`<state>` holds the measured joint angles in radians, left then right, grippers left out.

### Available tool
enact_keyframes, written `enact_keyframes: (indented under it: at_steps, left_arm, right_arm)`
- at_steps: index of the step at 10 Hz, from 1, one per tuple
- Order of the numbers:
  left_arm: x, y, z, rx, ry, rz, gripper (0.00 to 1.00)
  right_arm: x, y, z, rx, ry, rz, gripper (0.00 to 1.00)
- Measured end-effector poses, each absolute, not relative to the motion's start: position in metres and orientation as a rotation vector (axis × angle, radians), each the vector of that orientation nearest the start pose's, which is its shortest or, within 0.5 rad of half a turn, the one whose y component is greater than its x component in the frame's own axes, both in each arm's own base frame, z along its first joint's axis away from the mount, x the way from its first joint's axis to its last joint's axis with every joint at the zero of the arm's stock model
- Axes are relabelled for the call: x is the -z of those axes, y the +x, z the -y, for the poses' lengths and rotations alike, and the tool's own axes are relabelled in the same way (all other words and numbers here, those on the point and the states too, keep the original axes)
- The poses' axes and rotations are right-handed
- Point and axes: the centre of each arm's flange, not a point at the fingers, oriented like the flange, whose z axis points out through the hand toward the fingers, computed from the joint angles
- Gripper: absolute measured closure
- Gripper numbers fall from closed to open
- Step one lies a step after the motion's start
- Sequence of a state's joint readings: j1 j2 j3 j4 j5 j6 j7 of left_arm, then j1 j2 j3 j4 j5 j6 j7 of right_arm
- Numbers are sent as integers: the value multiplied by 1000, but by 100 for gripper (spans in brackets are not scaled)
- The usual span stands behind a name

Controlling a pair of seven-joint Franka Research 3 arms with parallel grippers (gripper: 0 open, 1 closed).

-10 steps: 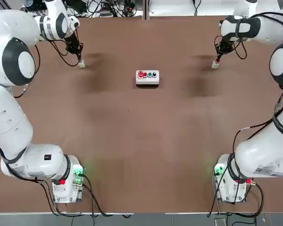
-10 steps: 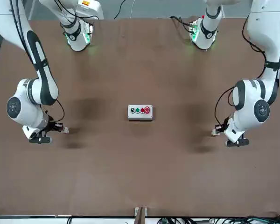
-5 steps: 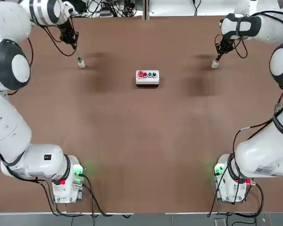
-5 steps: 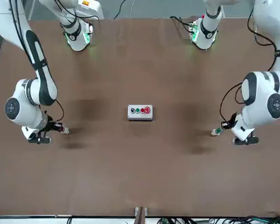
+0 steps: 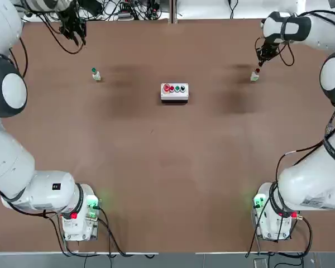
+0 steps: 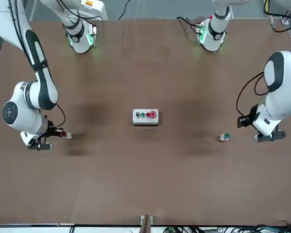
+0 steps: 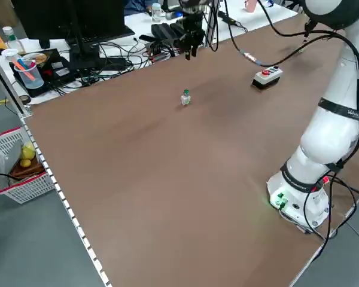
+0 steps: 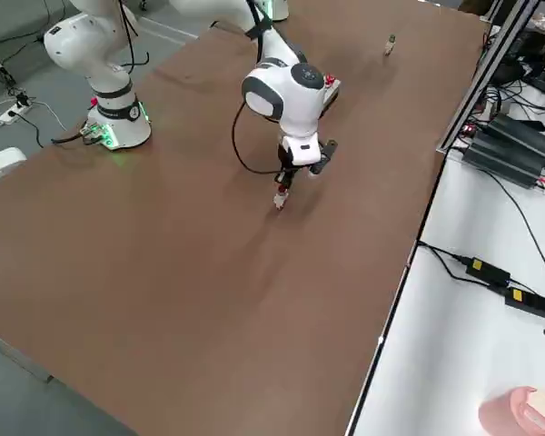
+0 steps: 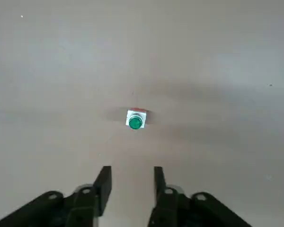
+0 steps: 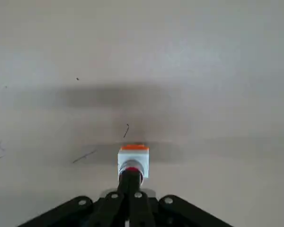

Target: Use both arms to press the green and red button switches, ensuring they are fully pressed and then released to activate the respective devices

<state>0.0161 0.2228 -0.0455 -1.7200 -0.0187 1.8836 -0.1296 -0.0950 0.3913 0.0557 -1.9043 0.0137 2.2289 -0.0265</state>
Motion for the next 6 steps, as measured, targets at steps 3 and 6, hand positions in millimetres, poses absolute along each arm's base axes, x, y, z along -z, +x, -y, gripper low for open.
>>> enact_keyframes:
  at_steps: [3, 6]
  left_arm:
    - [-515, 620, 13, -120, -3156, 177, 26]
    - [-562, 615, 11, -134, -3154, 182, 1]
  right_arm:
    - [-341, 628, 24, -129, -3102, -33, 96]
    - [-365, 637, 21, -75, -3104, -23, 93]
